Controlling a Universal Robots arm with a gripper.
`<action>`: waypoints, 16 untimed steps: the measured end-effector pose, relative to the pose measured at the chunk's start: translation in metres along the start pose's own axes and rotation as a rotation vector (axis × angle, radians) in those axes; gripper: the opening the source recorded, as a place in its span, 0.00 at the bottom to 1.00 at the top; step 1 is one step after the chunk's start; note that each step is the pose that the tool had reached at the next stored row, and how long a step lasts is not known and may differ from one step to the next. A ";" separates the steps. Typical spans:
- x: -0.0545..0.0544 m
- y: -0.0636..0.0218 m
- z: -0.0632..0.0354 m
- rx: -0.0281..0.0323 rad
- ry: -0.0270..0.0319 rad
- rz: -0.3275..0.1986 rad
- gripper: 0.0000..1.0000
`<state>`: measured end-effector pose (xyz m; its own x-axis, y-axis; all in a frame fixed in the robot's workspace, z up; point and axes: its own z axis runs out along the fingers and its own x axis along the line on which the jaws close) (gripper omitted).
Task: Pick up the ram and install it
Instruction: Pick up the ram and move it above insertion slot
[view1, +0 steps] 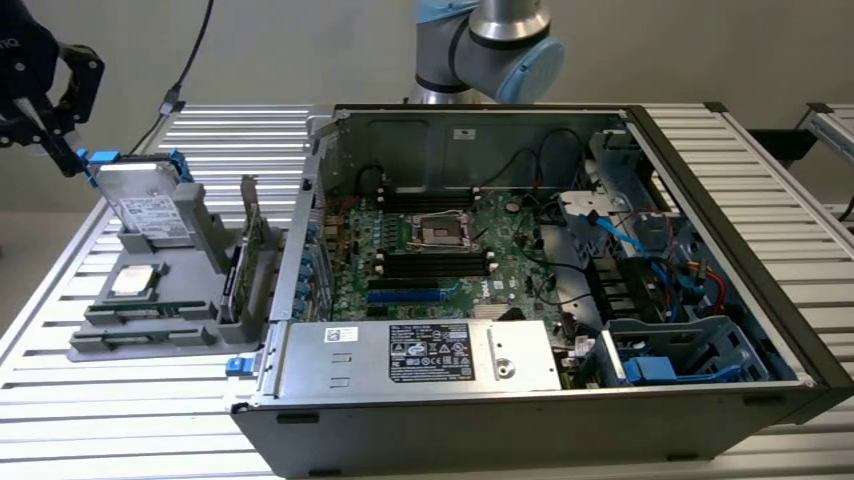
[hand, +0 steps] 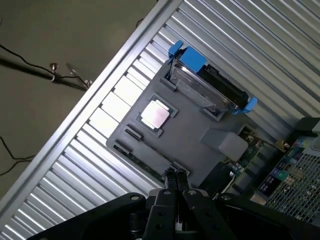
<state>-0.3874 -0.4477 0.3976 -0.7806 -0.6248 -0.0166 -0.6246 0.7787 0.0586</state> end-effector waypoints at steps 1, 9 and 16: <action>0.000 0.0000 0.0000 0.0003 0.0003 -0.017 0.10; 0.000 0.0000 0.0001 0.0031 0.0034 -0.161 0.10; 0.000 0.0000 0.0001 0.0030 0.0123 -0.288 0.10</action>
<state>-0.3873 -0.4477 0.3975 -0.5707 -0.8209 -0.0200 -0.8206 0.5693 0.0503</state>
